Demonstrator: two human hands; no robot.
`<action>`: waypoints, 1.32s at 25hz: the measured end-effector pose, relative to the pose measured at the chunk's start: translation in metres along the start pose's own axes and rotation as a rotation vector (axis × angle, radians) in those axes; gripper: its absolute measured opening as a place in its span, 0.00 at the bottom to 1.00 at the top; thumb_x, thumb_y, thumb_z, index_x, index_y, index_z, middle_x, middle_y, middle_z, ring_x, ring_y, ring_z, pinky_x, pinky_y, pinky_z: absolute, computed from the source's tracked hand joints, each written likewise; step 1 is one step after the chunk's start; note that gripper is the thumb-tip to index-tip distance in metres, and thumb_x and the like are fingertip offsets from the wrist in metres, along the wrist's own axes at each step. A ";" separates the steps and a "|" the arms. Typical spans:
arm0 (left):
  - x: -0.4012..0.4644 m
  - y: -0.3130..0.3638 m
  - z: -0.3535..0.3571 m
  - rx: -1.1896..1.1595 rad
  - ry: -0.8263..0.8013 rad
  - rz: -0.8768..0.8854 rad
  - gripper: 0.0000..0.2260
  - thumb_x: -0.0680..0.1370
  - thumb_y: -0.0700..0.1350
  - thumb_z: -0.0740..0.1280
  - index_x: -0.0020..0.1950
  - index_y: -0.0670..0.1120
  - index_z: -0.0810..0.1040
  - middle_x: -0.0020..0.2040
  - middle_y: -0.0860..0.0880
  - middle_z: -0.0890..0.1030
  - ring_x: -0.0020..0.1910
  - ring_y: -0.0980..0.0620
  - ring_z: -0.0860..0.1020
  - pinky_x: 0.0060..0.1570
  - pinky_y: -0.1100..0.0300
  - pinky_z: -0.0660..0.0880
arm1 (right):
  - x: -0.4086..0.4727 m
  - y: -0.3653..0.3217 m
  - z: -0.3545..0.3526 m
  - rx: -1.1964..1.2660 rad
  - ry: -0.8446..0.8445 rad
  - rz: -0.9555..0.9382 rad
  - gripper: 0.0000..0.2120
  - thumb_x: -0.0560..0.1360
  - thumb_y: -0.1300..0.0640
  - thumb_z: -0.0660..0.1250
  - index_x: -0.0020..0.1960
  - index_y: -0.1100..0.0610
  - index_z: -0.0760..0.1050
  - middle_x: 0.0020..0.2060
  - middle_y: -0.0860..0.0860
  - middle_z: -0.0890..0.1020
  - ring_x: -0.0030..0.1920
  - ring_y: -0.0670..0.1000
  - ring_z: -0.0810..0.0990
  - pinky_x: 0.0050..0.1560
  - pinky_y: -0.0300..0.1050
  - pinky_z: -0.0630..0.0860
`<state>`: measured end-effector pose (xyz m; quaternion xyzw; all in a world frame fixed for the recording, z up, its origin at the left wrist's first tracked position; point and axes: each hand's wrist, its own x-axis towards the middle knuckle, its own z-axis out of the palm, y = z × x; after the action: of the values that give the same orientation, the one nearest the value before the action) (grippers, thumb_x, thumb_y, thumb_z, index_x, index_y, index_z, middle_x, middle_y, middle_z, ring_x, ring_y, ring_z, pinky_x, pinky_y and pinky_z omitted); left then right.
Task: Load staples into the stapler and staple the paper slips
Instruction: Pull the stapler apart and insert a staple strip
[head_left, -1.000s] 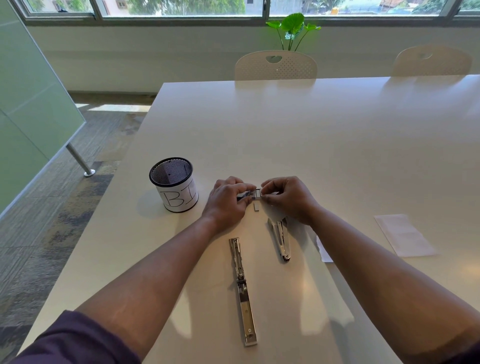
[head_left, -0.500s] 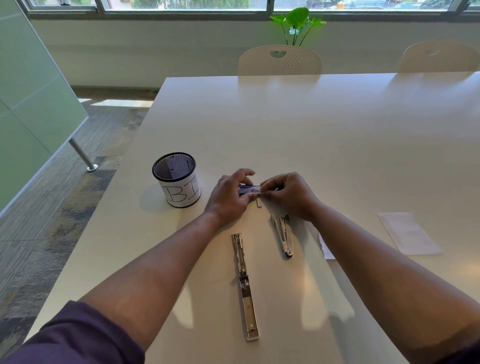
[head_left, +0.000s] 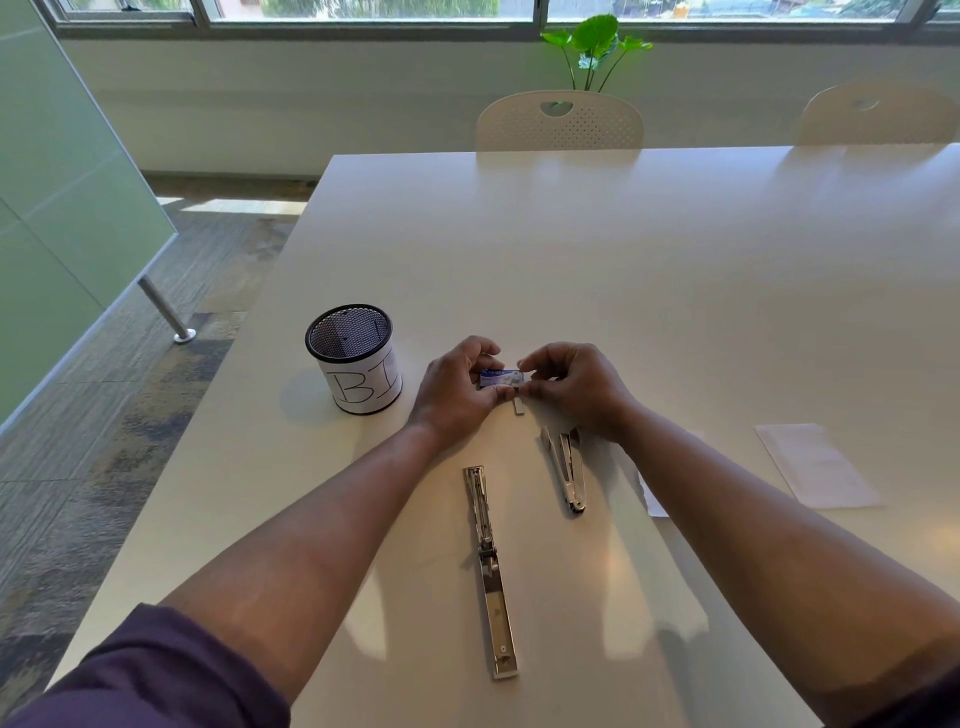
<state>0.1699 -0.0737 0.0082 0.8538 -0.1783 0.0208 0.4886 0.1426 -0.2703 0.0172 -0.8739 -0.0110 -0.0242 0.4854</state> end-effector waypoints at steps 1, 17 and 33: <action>0.000 0.000 0.000 -0.004 0.003 -0.008 0.22 0.71 0.43 0.80 0.61 0.45 0.78 0.52 0.48 0.85 0.50 0.53 0.85 0.54 0.52 0.82 | 0.000 0.000 -0.001 0.011 -0.004 0.005 0.10 0.73 0.58 0.77 0.54 0.52 0.84 0.47 0.48 0.86 0.47 0.47 0.84 0.49 0.46 0.83; 0.001 0.000 0.001 0.004 0.024 -0.026 0.18 0.70 0.44 0.81 0.56 0.47 0.80 0.50 0.51 0.86 0.48 0.58 0.84 0.53 0.60 0.81 | 0.004 -0.006 0.007 -0.038 0.066 0.036 0.04 0.73 0.61 0.76 0.47 0.55 0.85 0.44 0.51 0.86 0.46 0.51 0.84 0.50 0.50 0.82; -0.011 -0.004 -0.006 0.047 0.155 0.004 0.15 0.72 0.40 0.78 0.56 0.48 0.80 0.58 0.49 0.77 0.53 0.51 0.77 0.47 0.69 0.75 | -0.014 -0.016 0.005 -0.165 -0.103 0.023 0.10 0.66 0.55 0.80 0.45 0.49 0.82 0.58 0.46 0.73 0.57 0.45 0.72 0.57 0.40 0.70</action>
<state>0.1620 -0.0642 0.0058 0.8606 -0.1412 0.0922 0.4806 0.1284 -0.2572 0.0275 -0.9110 -0.0239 0.0254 0.4109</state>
